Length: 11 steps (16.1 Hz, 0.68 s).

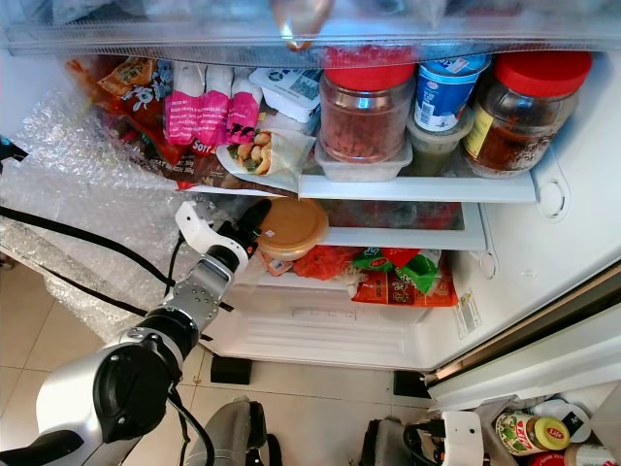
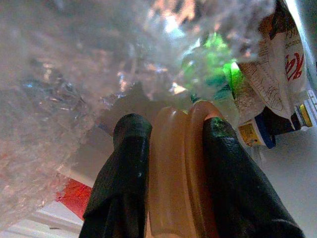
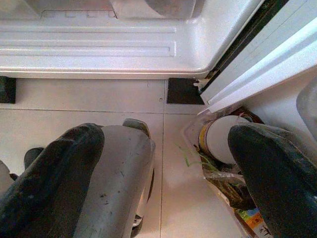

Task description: Restocking fridge

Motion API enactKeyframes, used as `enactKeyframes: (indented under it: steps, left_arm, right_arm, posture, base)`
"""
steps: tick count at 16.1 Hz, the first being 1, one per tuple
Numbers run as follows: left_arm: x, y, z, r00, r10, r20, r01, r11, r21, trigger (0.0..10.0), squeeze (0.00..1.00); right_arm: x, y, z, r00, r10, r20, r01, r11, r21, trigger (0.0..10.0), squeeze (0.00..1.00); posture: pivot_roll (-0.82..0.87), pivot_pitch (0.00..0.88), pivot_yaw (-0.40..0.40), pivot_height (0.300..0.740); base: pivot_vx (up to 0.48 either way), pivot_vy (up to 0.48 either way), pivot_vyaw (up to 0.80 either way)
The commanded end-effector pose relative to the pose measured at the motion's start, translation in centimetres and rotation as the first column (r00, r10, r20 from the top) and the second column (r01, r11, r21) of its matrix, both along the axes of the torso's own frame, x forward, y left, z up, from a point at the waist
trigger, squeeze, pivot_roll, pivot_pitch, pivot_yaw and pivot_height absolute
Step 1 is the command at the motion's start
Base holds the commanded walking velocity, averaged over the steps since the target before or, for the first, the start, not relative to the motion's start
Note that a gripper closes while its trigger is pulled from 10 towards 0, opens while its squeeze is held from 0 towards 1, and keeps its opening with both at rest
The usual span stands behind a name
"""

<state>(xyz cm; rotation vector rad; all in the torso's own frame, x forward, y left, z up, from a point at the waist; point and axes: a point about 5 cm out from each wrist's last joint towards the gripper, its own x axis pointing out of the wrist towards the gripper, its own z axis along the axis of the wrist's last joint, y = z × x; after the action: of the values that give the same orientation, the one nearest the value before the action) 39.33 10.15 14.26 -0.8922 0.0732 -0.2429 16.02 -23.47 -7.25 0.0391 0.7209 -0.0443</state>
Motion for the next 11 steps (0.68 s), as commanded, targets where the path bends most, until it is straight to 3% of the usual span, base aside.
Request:
enactKeyframes:
  steps: [1,11]
  left_arm:
    - [-0.44,-0.17,-1.17,0.999,-0.01,-0.048,0.01,1.0,-0.001,10.0,0.0]
    - [-0.39,-0.3,-0.97,0.998,-0.057,-0.036,0.059,0.997,0.049,10.0,0.0]
  right_arm:
    - [-9.3,1.19,-3.63,0.937,0.008,-0.348,0.008,0.999,0.045,10.0,0.0]
    - [-9.19,1.2,-3.61,0.938,0.005,-0.345,0.012,0.999,0.047,10.0,0.0]
  posture:
    - [-0.14,0.285,0.075,0.641]
    - [-0.14,0.284,0.081,0.641]
  base:
    - [0.0,0.0,0.0]
    - [0.0,0.0,0.0]
